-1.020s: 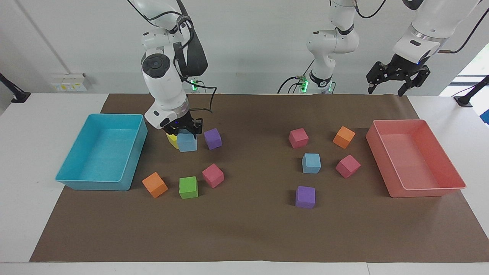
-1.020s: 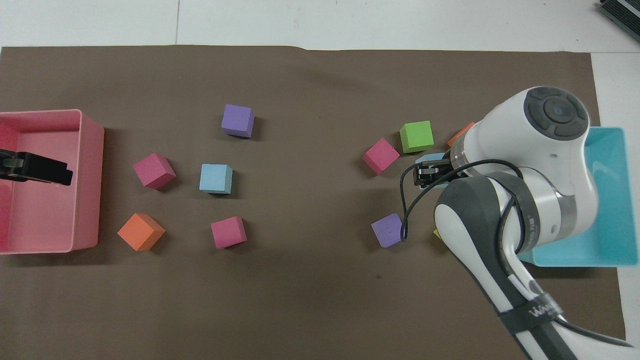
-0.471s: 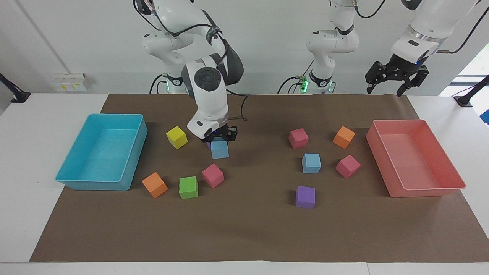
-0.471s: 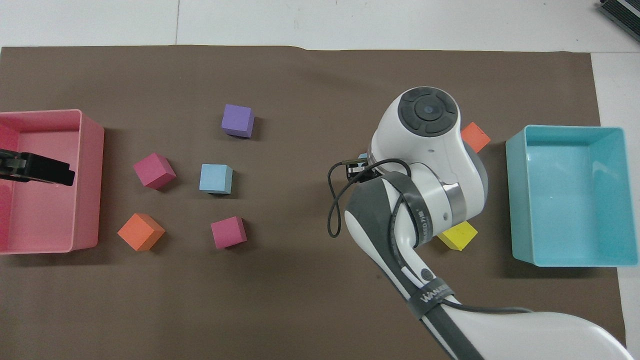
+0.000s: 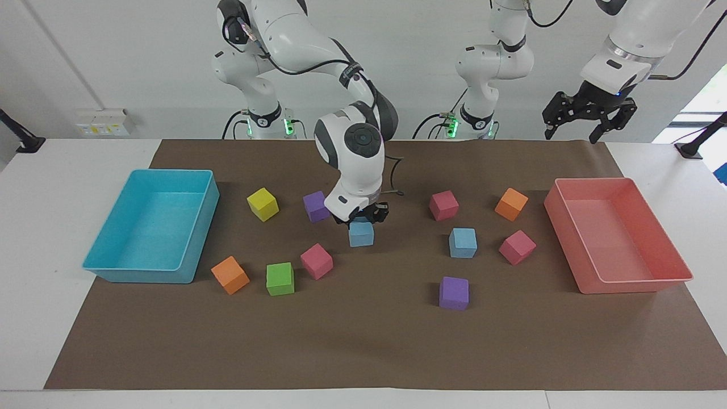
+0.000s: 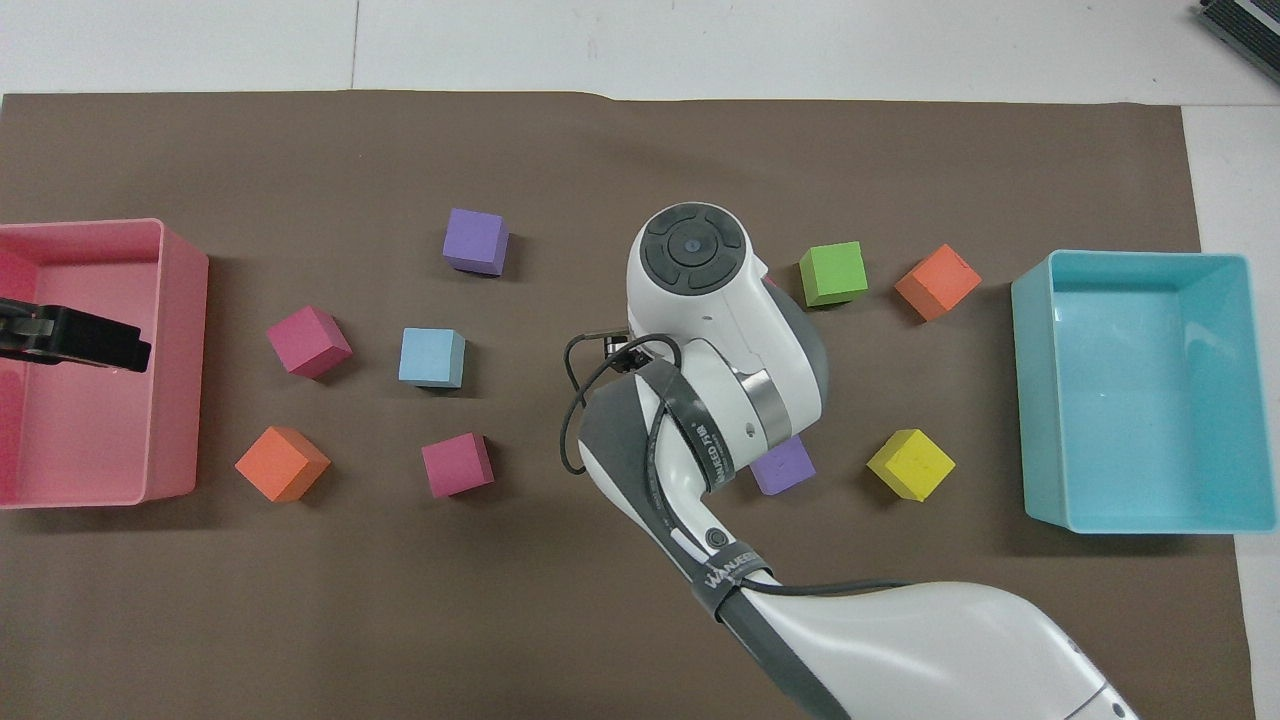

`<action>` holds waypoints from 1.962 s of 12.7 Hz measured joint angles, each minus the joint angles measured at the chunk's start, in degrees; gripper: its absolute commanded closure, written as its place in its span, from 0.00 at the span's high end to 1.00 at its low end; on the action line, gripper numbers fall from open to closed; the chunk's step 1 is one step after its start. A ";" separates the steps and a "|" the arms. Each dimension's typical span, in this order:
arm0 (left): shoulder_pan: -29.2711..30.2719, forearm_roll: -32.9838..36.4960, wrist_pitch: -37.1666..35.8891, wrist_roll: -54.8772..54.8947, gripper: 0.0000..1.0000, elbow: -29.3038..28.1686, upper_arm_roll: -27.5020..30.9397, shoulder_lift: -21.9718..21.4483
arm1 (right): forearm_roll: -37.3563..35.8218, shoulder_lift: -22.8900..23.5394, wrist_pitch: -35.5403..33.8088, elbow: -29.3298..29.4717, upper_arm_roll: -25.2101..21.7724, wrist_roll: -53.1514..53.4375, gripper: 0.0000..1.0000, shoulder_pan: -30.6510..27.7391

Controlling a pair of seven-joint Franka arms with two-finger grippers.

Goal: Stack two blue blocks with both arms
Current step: 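Carry the blue cube with the right gripper to the table center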

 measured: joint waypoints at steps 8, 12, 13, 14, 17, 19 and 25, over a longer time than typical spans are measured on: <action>0.00 0.00 0.00 0.00 1.00 -0.03 0.00 0.00 | 0.05 4.03 4.74 0.03 2.87 3.03 0.00 1.12; 0.00 0.00 0.00 0.00 1.00 -0.03 0.01 0.00 | 0.24 4.63 6.86 0.04 3.39 6.54 0.00 1.14; 0.00 0.00 0.02 0.00 1.00 -0.03 0.01 0.00 | 0.38 4.68 7.10 0.04 3.39 7.27 0.00 1.14; 0.00 0.00 0.02 0.00 1.00 -0.03 0.01 0.00 | 0.46 4.82 7.10 0.02 3.41 7.48 0.00 1.15; 0.00 0.00 0.12 0.00 1.00 -0.03 0.00 0.00 | 0.35 5.66 7.88 -0.43 3.46 7.49 0.00 2.15; 0.00 0.00 0.16 0.00 1.00 -0.03 0.00 0.00 | -0.46 5.99 8.22 -0.80 3.46 7.48 0.00 2.65; 0.00 -0.02 0.17 0.00 1.00 -0.03 -0.01 0.00 | -0.61 6.03 8.29 -1.25 3.45 7.19 0.00 2.67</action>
